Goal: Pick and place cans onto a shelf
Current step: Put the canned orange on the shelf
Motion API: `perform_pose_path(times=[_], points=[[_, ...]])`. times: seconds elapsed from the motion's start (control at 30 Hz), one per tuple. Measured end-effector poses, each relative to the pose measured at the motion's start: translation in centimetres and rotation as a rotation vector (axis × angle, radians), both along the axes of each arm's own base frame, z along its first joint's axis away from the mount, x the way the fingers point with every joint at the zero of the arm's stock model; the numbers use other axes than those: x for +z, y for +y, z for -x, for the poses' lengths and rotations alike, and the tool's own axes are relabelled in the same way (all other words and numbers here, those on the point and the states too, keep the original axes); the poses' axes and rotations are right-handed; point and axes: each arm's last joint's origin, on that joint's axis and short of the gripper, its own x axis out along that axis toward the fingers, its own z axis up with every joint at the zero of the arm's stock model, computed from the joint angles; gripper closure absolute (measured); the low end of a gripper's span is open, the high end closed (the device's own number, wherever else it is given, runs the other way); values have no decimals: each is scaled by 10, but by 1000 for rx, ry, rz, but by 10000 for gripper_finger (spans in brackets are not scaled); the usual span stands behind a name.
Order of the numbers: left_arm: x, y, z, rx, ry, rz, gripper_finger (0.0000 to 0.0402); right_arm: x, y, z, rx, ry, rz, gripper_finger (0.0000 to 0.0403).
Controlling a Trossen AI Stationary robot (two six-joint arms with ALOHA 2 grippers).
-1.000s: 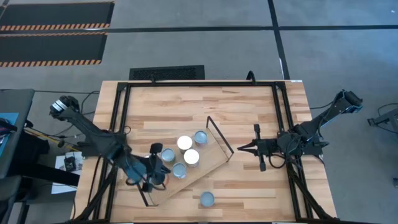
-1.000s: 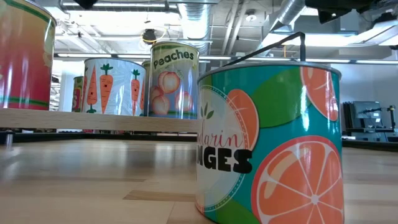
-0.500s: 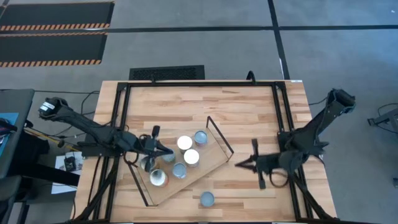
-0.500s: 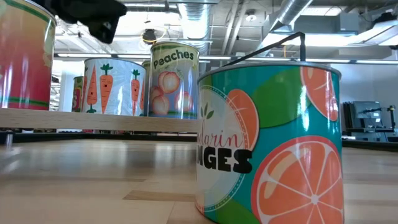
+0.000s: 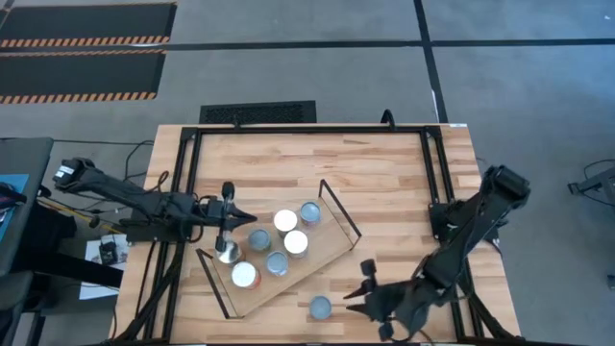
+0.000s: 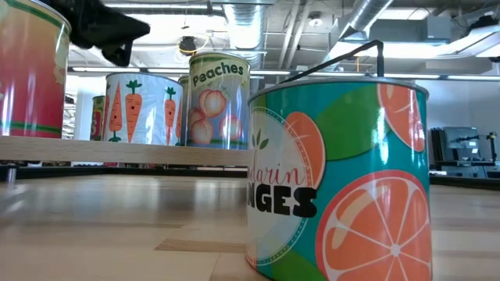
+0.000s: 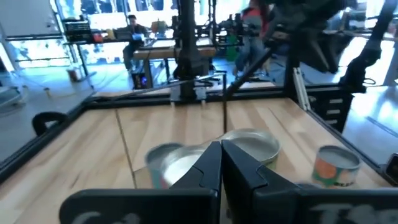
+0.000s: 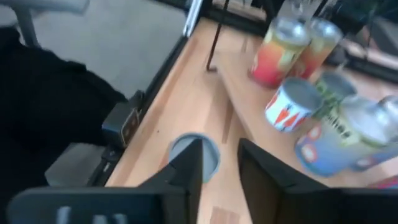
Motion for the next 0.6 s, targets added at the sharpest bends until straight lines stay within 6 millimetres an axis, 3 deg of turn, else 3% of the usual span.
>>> perform_pose_path(times=[0.2, 0.33, 0.47, 0.6], points=[[-17, 7, 10, 25, 4, -20, 401, -10, 5, -22, -37, 143, 13, 205], [-26, 9, 17, -30, -26, -1, 401, -13, 5, -31, 2, 211, 8, 187], [-34, 15, 23, -58, -37, 18, 401, -13, 0, -38, 23, 242, -26, 219], [-37, 24, 25, -82, -27, 36, 401, -14, -7, -44, 52, 280, -59, 296]])
